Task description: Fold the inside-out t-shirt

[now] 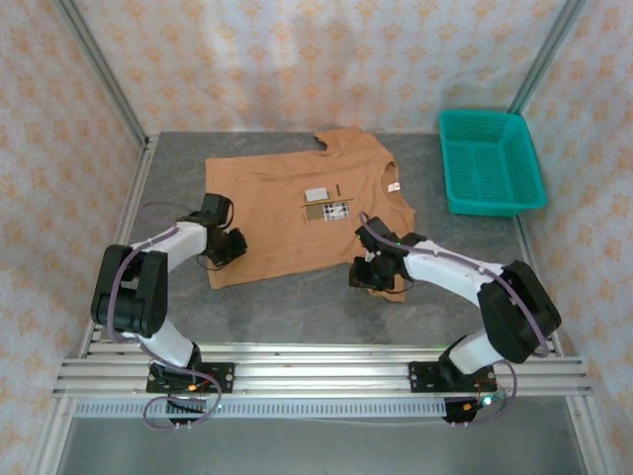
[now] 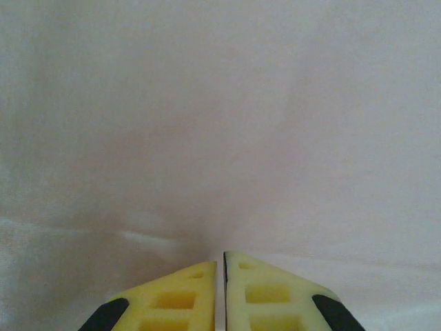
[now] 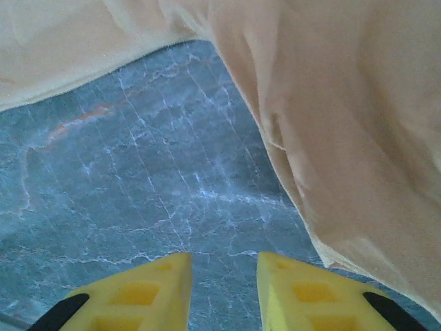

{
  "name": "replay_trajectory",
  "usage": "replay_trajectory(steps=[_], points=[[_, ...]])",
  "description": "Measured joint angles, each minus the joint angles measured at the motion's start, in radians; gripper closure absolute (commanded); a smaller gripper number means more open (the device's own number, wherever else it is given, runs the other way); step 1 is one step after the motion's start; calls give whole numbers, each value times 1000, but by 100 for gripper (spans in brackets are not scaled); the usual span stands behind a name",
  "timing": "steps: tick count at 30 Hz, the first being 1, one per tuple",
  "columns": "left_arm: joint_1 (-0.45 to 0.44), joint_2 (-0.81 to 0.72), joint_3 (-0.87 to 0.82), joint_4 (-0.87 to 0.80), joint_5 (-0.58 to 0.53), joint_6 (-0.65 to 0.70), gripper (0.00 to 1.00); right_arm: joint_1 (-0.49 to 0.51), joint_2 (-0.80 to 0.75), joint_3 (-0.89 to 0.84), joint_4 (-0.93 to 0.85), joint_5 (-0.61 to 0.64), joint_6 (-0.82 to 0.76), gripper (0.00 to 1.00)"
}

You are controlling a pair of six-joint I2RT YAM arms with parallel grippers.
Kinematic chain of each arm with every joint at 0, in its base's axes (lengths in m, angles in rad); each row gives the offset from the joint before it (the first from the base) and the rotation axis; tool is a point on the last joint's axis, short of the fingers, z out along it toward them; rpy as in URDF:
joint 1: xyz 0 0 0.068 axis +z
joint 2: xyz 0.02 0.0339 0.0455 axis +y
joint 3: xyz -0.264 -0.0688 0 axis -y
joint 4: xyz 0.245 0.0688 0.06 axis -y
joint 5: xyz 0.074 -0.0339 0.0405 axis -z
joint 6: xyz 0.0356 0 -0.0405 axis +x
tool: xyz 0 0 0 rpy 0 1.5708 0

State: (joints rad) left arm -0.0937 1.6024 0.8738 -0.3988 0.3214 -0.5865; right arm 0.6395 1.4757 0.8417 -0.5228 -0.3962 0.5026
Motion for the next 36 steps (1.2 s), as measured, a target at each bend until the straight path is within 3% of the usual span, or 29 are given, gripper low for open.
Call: replay_trajectory(steps=[8,17,23,28,31,33,36], points=[[9,-42,0,30,4,-16,90,1,23,-20,69,89,17,58],[96,-42,-20,29,5,-16,91,30,70,-48,142,92,44,51],[96,-42,-18,29,9,-16,91,116,-38,-120,185,2,109,44],[105,-55,-18,13,10,-15,90,110,-200,-131,161,27,132,38],[123,-127,-18,-38,-8,-15,81,64,-269,-126,111,79,132,48],[130,-202,-19,-80,-35,-12,80,-3,-284,-126,65,116,135,59],[143,-318,-46,-115,-66,-14,83,-101,-290,-143,12,149,129,64]])
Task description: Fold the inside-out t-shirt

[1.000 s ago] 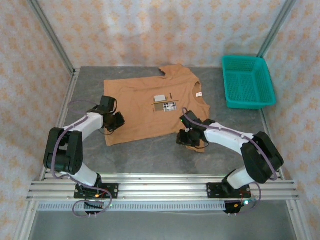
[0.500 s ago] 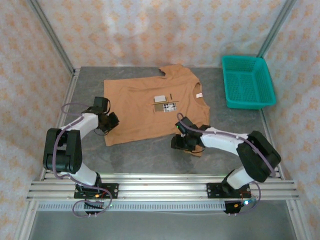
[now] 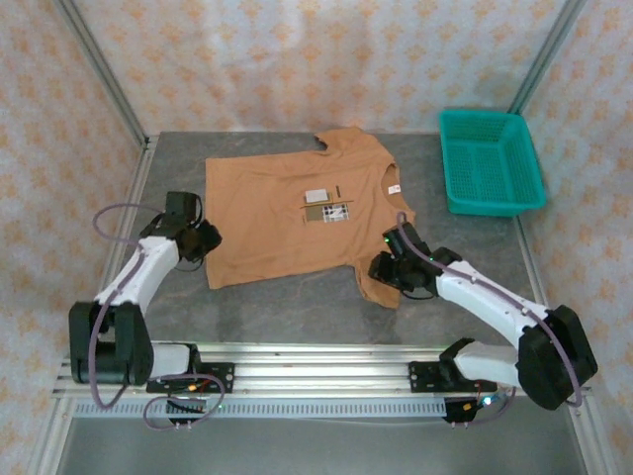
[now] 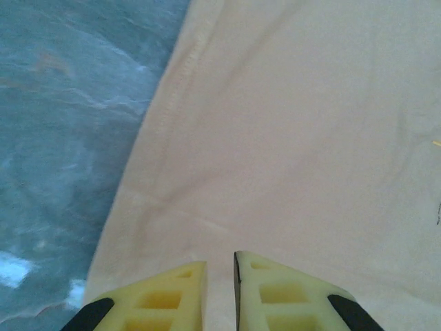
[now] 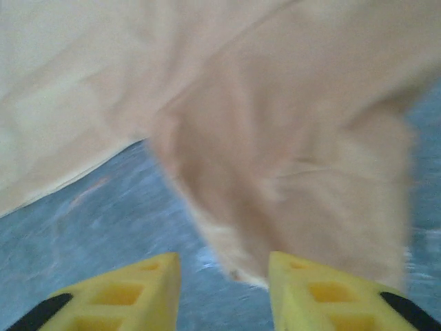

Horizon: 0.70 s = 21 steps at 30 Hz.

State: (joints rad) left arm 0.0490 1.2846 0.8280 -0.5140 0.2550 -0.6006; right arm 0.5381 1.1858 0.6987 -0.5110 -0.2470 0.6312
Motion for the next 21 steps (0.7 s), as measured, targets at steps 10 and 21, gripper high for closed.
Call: replay_trajectory(steps=[10,21], points=[[17,-144,-224,-82,-8,-26,76,-98,-55,-59,-114,3,-7,58],[17,-158,-309,-34,-9,-69,71,-101,-61,-124,-127,-52,-3,60]])
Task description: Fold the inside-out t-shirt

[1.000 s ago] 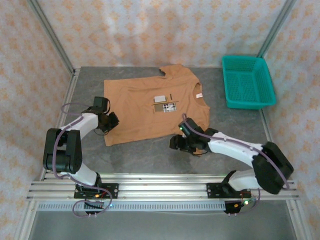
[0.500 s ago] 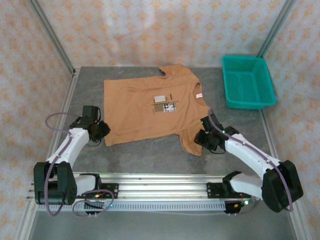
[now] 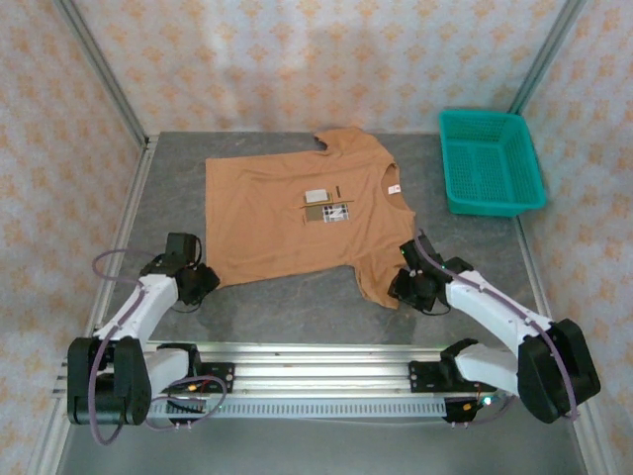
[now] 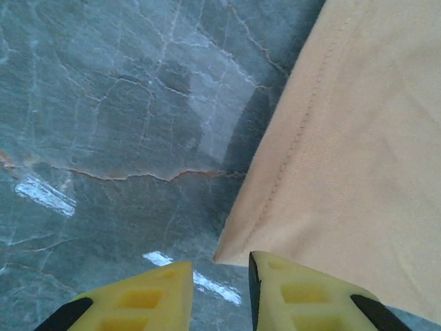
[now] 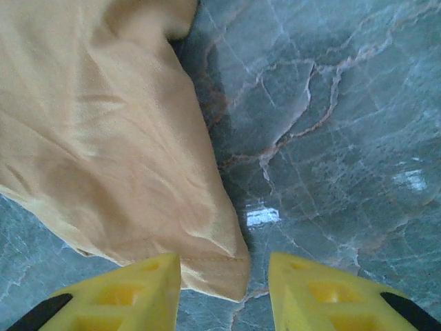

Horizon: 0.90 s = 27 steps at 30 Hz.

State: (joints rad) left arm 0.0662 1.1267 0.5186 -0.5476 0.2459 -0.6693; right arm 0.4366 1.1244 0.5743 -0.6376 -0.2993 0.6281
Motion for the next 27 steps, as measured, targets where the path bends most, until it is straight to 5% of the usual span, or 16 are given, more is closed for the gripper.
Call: replay_trajectory(steps=[10,20,27], points=[[0,104,2,107,-21,-19,98,1,-21,-71,35,-68,23,62],[0,130,18,118,-27,-18,100,27,17,-92,109,-90,64,76],[0,130,21,117,-45,-13,100,29,23,-80,107,-75,56,56]])
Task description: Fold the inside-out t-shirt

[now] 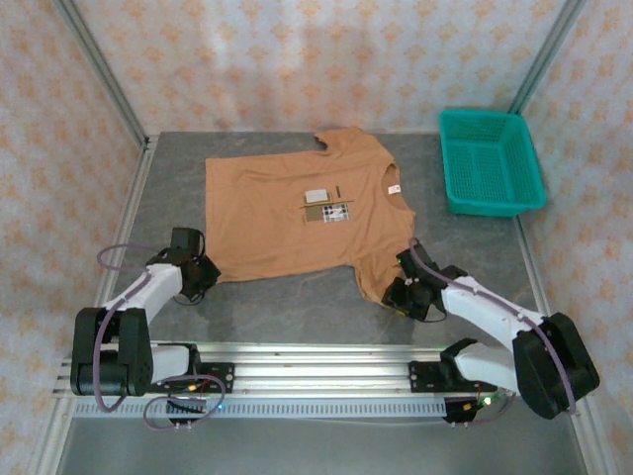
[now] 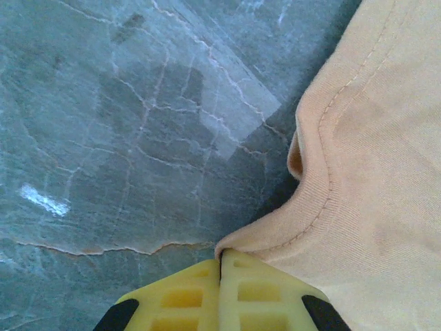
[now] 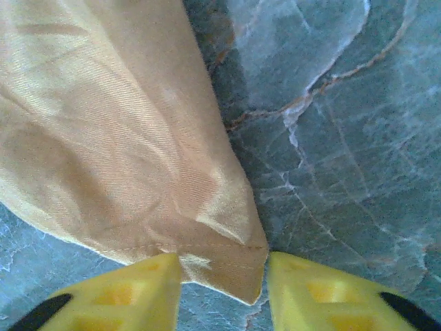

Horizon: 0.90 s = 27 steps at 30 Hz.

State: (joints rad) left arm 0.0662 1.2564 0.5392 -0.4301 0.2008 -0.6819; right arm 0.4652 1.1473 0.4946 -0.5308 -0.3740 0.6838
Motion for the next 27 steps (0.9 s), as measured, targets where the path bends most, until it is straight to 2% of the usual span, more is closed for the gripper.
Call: replay_trajectory(steps=[6,10,15,21,24,27], points=[[0,0,4,-3,-1,1,100,0,-7,3,-10,15,-5,60],[0,0,9,-7,-1,1,100,0,4,3,-1,15,-13,75],[0,0,17,-14,-3,2,100,0,26,3,13,19,-24,100],[0,-37,40,-63,-5,2,100,-1,2,42,-18,62,-43,100],[0,-85,121,-121,-4,5,100,-14,-60,145,-47,104,-70,100],[0,-118,276,-171,-2,10,100,-51,-99,323,-47,143,-104,100]])
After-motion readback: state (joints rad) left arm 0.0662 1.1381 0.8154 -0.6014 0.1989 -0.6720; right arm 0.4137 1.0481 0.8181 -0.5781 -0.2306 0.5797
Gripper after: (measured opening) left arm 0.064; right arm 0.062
